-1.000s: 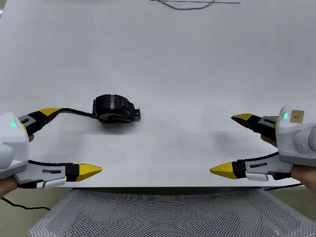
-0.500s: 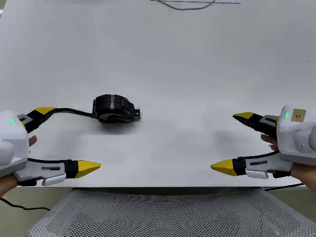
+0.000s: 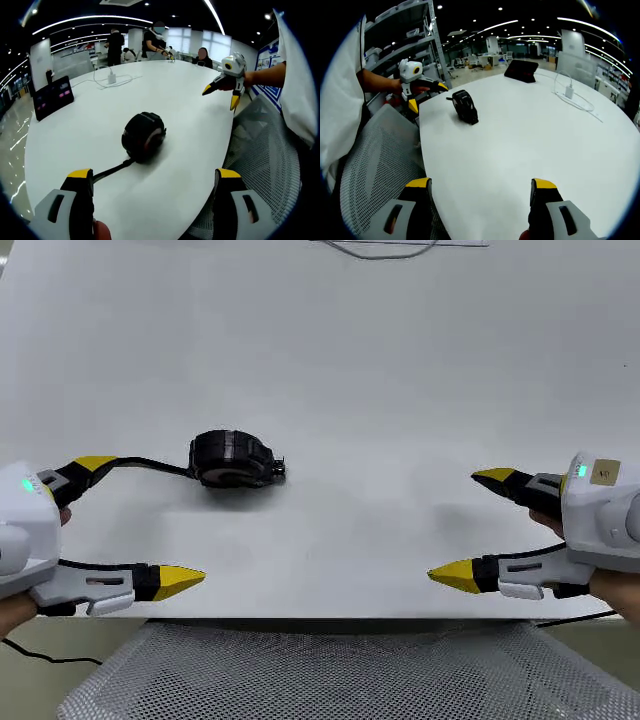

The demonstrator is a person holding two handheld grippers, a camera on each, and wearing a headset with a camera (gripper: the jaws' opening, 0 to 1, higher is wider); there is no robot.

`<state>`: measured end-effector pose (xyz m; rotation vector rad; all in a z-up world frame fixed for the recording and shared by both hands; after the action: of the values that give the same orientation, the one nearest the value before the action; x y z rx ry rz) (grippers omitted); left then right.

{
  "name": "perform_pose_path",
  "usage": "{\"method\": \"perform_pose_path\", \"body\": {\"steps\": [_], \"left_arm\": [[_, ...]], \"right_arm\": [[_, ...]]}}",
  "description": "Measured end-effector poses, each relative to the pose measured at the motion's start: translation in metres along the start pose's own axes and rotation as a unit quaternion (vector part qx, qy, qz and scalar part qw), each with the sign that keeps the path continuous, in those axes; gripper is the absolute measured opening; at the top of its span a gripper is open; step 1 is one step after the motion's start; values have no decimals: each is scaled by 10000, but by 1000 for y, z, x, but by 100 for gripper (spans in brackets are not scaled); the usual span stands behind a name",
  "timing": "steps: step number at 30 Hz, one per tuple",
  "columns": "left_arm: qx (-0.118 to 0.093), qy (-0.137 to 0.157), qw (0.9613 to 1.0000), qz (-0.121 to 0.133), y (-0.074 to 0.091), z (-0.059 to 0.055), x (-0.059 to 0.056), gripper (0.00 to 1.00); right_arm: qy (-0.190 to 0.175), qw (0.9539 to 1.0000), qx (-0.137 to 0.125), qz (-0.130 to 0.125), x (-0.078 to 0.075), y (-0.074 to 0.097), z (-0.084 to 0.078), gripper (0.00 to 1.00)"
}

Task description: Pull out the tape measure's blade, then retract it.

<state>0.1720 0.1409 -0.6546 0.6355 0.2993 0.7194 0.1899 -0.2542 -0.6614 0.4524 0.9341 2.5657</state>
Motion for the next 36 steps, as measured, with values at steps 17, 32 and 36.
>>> {"method": "perform_pose_path", "body": {"steps": [17,32,36], "left_arm": [[18,7,10000,-58,-2,3,1,99],[25,-119,9997,-191,-9,11,9,99],[35,-163,9996,-217,-11,13,12,99]], "right_arm": [[38,10000,5,-43,-5,-2,4,83],[280,9996,72,47,-15,-12,16,85],[296,9995,62,87,-17,-14,19,86]]}}
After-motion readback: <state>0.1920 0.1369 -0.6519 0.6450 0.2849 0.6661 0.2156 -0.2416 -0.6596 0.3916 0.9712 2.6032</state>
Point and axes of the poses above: the centre of the closed fingertips' face, and the gripper's own axes: y roughly backward along the fingers, x roughly to its left, z roughly out of its top, the point moved 9 cm from there along y, roughly backward along the fingers, and after that the axes turned 1 degree about z, right-handed, at the moved point
